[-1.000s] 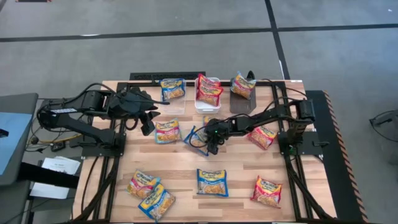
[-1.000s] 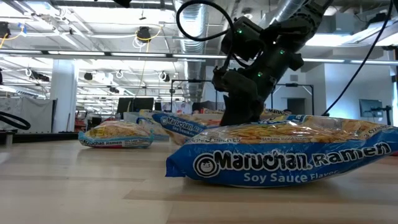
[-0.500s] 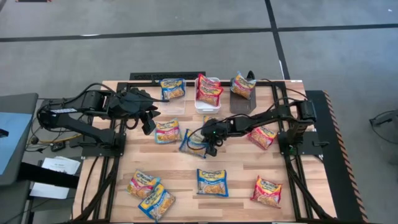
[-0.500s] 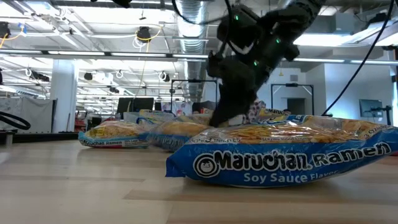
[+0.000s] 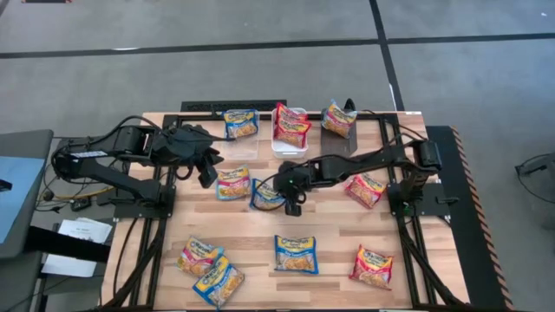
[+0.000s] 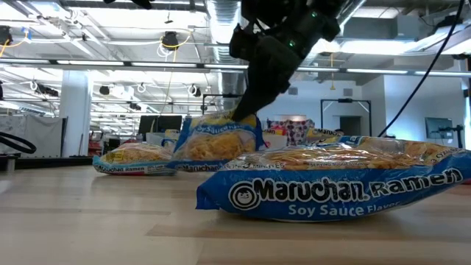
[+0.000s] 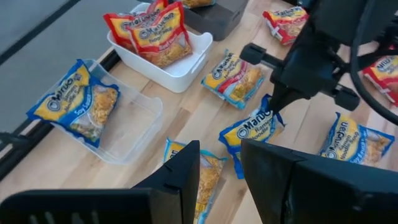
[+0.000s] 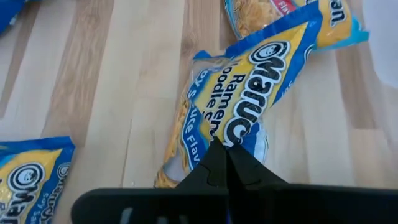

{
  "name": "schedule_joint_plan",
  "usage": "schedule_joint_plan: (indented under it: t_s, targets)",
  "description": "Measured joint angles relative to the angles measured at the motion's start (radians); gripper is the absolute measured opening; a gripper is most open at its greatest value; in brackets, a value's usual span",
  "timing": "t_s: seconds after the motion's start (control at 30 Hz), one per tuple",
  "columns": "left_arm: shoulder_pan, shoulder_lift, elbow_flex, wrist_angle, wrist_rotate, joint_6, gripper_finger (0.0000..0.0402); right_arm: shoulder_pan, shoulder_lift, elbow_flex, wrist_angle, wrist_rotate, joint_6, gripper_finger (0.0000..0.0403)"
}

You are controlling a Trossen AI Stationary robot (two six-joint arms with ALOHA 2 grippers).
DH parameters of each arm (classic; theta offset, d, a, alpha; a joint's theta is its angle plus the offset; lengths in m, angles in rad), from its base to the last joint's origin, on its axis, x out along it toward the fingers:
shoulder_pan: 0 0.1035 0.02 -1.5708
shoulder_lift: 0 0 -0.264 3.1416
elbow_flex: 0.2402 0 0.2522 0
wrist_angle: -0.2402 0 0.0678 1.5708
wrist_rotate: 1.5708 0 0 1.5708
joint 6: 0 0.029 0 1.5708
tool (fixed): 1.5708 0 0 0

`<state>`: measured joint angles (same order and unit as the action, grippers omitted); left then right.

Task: Sort Maruchan noodles
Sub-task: Put the blue noodle pack into the transparent bin

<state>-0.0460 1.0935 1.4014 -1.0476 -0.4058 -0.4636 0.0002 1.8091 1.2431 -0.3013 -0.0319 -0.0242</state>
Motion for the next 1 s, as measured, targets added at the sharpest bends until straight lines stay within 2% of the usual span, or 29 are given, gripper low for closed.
schedule_joint_plan:
  t_s: [0.1,0.47,0.6,0.73,0.9,1.0]
  targets:
    - [0.0,0.0,0.0,0.0,-0.025,-0.009,0.0107,-0.001,0.0,0.019,-0.018,0.003,-0.034,0.0003]
    - [0.002,0.024,0.001,0.014,-0.02,-0.022,0.0107,-0.01,0.0,0.027,-0.012,0.009,-0.044,0.0004]
    - [0.012,0.052,0.001,0.009,0.045,-0.024,0.0113,-0.009,0.0,0.027,-0.004,0.008,-0.079,0.0004]
    - [0.045,0.083,0.001,0.009,0.129,-0.033,0.0136,-0.009,0.0,0.027,-0.005,0.008,-0.085,0.0004]
    - [0.103,0.119,0.001,0.029,0.141,0.02,0.0169,-0.007,-0.003,0.027,-0.005,0.008,-0.138,0.0004]
    - [0.149,0.138,0.001,0.033,0.205,0.08,0.0175,-0.005,-0.013,0.034,-0.004,0.003,-0.191,0.0004]
